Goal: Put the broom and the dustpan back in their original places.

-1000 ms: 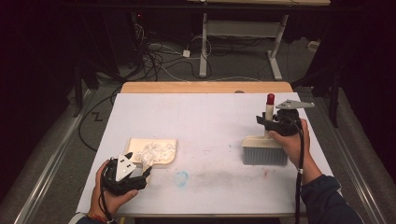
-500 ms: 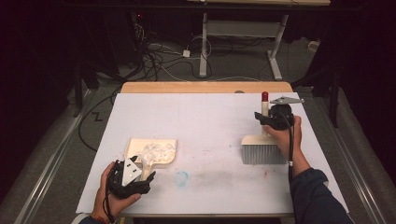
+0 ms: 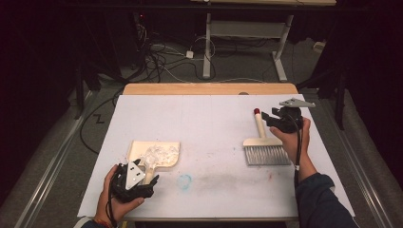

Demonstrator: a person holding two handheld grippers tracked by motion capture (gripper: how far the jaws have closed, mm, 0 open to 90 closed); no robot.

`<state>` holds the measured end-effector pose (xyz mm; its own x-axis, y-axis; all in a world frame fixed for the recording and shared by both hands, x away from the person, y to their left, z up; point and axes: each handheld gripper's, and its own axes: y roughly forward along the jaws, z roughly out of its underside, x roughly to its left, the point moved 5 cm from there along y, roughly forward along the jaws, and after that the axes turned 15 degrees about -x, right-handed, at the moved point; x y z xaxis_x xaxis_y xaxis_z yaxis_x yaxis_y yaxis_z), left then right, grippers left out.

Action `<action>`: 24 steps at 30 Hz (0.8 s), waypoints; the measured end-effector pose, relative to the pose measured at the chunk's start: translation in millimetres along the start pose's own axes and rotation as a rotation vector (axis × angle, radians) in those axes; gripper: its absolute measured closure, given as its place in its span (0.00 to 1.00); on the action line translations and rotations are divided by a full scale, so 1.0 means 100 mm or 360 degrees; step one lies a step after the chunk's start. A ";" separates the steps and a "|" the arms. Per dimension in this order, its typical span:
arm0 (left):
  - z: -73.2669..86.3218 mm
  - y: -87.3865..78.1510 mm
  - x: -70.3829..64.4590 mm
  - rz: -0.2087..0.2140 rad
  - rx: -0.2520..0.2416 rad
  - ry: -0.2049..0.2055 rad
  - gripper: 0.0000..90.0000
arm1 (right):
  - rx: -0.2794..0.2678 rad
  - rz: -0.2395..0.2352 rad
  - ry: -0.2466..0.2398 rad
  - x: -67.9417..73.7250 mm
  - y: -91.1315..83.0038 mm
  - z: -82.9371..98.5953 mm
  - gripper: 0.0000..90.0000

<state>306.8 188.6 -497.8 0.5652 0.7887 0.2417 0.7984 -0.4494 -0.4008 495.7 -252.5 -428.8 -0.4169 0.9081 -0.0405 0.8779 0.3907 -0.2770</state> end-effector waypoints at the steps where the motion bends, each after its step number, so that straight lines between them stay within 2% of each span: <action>1: 0.00 0.00 -0.01 0.0004 0.0002 0.0002 0.21 | -0.0005 -0.0007 0.0008 0.01 -0.01 0.00 0.56; 4: 0.01 0.01 -0.02 0.0012 0.0020 0.0018 0.21 | -0.0029 -0.0059 -0.0026 0.04 -0.06 -0.04 0.53; 9: 0.01 0.01 -0.03 0.0029 0.0007 0.0023 0.20 | -0.0088 -0.0092 -0.0051 0.08 -0.15 -0.11 0.46; 15: 0.01 0.02 -0.04 0.0030 0.0016 0.0026 0.20 | -0.0138 -0.0137 -0.0050 0.12 -0.24 -0.16 0.40; 19: 0.01 0.03 -0.04 0.0032 0.0019 0.0023 0.20 | -0.0179 -0.0146 -0.0068 0.15 -0.29 -0.20 0.31; 24: 0.01 0.03 -0.04 0.0042 0.0020 0.0027 0.20 | -0.0207 -0.0188 -0.0072 0.20 -0.33 -0.23 0.26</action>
<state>306.7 184.2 -500.8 0.5896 0.7693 0.2460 0.7805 -0.4644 -0.4184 464.0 -243.8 -398.6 -0.5263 0.8483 -0.0590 0.8441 0.5129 -0.1563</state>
